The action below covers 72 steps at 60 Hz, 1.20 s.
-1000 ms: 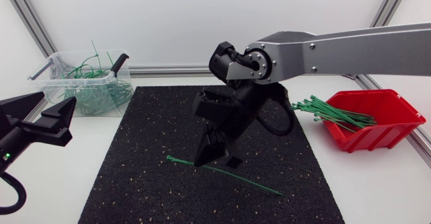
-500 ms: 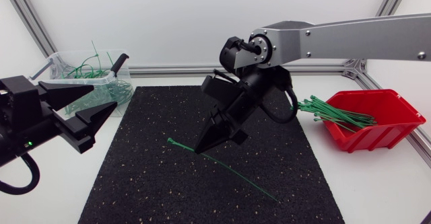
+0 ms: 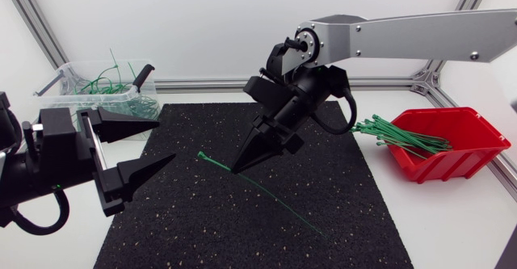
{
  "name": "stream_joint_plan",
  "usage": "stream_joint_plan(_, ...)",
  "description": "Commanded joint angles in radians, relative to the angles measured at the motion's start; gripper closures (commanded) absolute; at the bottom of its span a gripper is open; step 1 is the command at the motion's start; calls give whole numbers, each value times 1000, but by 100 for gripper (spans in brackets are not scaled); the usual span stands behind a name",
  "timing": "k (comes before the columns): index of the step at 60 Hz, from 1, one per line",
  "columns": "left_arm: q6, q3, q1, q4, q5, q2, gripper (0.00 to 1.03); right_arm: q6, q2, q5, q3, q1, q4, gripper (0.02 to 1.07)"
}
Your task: Take a green cable tie from the red box, thread the tail through the head to close it, then place it in the transparent bin on the left.
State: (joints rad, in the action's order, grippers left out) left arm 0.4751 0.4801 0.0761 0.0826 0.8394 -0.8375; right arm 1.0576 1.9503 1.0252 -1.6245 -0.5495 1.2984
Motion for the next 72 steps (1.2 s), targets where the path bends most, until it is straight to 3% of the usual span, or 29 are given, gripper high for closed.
stream_joint_plan(1,59,-37,-10,23,44,-34,19,87,52,29,-49,20,61,101)
stream_joint_plan(18,56,-67,-25,98,211,-69,19,212,124,90,-163,2,240,101)
stream_joint_plan(31,2,-60,-16,189,283,-109,20,217,137,101,-189,-12,262,101)
stream_joint_plan(40,-61,-58,33,298,285,-175,20,220,144,107,-187,-10,265,101)
stream_joint_plan(72,-135,-9,175,376,285,-275,21,277,171,133,-190,2,311,101)
